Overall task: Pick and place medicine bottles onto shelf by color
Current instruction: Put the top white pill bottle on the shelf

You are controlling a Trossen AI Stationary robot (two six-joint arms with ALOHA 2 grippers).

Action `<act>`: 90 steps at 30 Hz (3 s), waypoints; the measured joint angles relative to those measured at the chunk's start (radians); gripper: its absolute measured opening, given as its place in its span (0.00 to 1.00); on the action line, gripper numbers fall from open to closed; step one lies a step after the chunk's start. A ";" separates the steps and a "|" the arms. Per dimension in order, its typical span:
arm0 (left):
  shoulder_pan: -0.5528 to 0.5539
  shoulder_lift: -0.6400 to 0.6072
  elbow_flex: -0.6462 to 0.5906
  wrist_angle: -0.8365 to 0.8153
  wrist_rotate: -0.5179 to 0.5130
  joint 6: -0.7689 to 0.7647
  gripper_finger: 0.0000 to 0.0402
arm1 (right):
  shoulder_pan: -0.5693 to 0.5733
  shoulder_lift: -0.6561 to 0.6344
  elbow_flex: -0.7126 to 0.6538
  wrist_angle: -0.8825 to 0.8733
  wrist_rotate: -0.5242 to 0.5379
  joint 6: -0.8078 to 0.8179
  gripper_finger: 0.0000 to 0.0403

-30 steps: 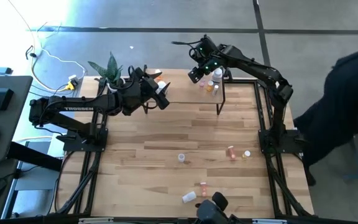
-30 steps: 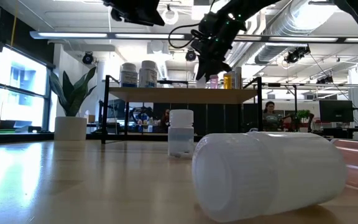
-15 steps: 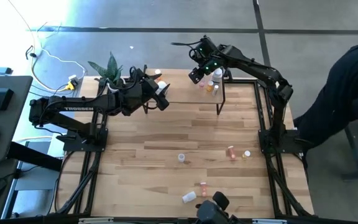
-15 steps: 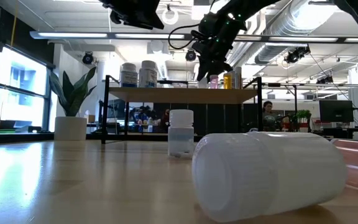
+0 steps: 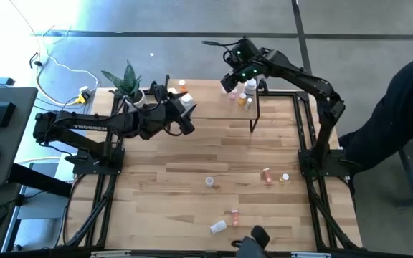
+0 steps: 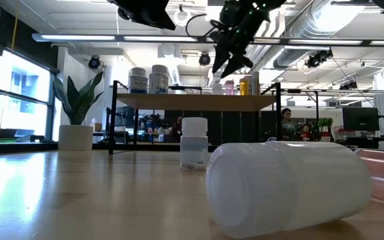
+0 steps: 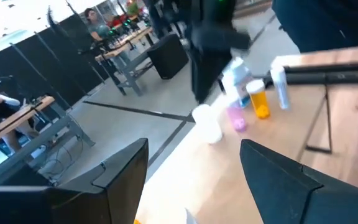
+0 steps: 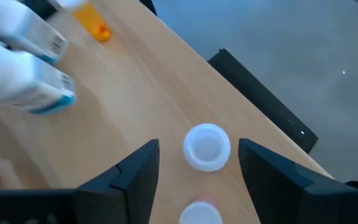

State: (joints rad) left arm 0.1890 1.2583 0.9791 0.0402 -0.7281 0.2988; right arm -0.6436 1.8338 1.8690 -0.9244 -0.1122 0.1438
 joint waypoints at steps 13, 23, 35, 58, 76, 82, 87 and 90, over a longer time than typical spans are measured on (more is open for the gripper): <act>-0.074 0.000 0.000 -0.238 0.232 -0.211 0.61 | 0.154 -0.127 0.002 -0.073 -0.019 0.047 0.52; -0.160 0.000 0.000 -0.254 0.412 -0.303 0.61 | 0.277 -0.160 0.002 -0.077 0.026 0.211 0.52; -0.324 0.135 0.001 -0.244 0.404 -0.383 0.61 | 0.374 -0.168 0.002 -0.074 0.058 0.331 0.52; -0.399 0.467 0.000 -0.048 0.482 -0.457 0.61 | 0.470 -0.168 0.002 -0.081 0.120 0.376 0.52; -0.353 0.554 -0.001 0.023 0.486 -0.453 0.61 | 0.470 -0.168 0.002 -0.081 0.120 0.375 0.52; -0.320 0.553 -0.001 0.023 0.574 -0.453 0.59 | 0.470 -0.168 0.002 -0.081 0.120 0.374 0.52; -0.306 0.553 -0.001 0.017 0.581 -0.445 0.54 | 0.470 -0.168 0.002 -0.081 0.120 0.373 0.52; -0.305 0.556 -0.001 0.014 0.591 -0.435 0.51 | 0.469 -0.168 0.002 -0.081 0.134 0.373 0.52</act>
State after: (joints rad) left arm -0.1162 1.8147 0.9784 0.0538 -0.1368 -0.1360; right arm -0.1741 1.6661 1.8713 -1.0054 0.0218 0.5163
